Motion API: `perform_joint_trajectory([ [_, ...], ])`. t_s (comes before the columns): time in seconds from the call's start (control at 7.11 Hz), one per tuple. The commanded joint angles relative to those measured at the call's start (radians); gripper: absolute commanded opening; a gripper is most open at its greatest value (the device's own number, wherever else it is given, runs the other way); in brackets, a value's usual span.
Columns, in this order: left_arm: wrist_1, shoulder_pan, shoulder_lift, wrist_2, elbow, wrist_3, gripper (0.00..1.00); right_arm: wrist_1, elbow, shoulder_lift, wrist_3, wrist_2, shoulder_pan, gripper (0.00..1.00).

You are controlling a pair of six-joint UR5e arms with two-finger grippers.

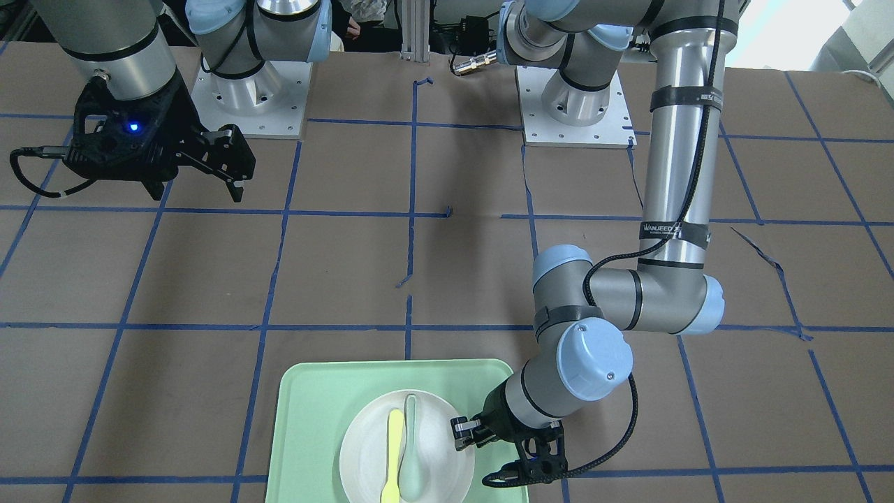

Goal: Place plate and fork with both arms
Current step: 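Slide the plate with the left gripper onto the green tray, then open the left gripper and lift it back from the plate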

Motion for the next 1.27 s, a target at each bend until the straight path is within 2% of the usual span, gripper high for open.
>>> perform_joint_trajectory([
  [0.0, 0.061, 0.005, 0.089, 0.006, -0.071, 0.027, 1.00, 0.001, 0.000, 0.000, 0.000, 0.000, 0.000, 1.00],
  [0.14, 0.052, 0.005, 0.169, 0.104, -0.135, 0.030, 1.00, 0.002, 0.000, 0.000, -0.003, 0.000, 0.000, 1.00],
  [0.28, 0.043, 0.003, 0.262, 0.168, -0.254, 0.034, 1.00, 0.004, 0.000, -0.002, -0.014, -0.006, -0.002, 1.00],
  [0.42, 0.028, 0.003, 0.359, 0.173, -0.329, 0.061, 1.00, 0.004, 0.001, -0.002, -0.005, -0.006, 0.000, 1.00],
  [0.56, -0.158, 0.006, 0.442, 0.174, -0.313, 0.187, 1.00, 0.004, 0.001, -0.002, -0.005, -0.006, 0.000, 1.00],
  [0.84, -0.553, 0.005, 0.551, 0.293, -0.168, 0.242, 1.00, 0.004, 0.001, -0.002, -0.003, -0.006, -0.002, 1.00],
  [0.98, -0.690, 0.003, 0.597, 0.299, -0.101, 0.242, 1.00, 0.004, 0.001, -0.002, -0.003, -0.006, 0.000, 1.00],
  [1.12, -0.753, 0.003, 0.643, 0.332, -0.068, 0.245, 1.00, 0.004, 0.003, -0.002, -0.014, -0.009, 0.000, 1.00],
])
